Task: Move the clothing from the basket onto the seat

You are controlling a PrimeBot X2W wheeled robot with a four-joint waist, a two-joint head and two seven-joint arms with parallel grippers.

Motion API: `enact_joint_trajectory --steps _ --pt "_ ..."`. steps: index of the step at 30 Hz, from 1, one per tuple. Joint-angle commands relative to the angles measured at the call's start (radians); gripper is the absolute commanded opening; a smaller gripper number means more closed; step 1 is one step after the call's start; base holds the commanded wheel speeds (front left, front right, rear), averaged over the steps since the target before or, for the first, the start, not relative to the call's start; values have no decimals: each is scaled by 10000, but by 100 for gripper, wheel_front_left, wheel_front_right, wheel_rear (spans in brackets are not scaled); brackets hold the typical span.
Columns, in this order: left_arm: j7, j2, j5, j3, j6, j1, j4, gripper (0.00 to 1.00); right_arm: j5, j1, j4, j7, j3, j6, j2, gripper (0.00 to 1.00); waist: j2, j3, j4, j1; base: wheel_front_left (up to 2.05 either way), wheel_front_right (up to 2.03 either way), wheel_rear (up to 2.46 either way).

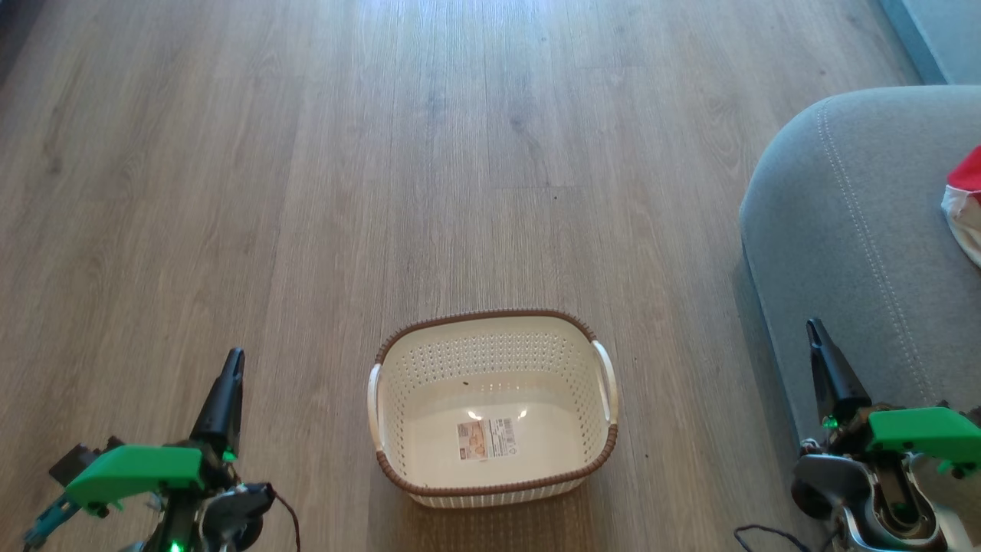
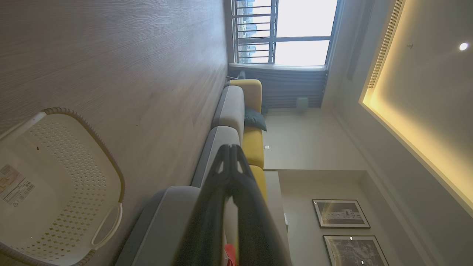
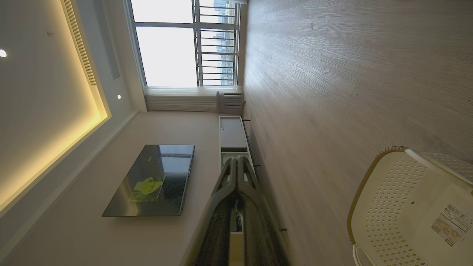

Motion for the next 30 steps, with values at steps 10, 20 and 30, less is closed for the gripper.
enact_joint_trajectory --steps 10,20,30 --pt "75 112 -58 345 -92 -475 -338 0 60 -314 -393 43 170 2 -33 0 -1 0 1 0 0 0 0" --pt "75 112 -59 345 -92 -475 -338 0 60 -314 -393 43 170 2 -33 0 -1 0 1 0 0 0 0" --pt "75 112 -59 345 -92 -474 -338 0 60 -314 -393 42 170 2 -33 0 -1 0 1 0 0 0 0"
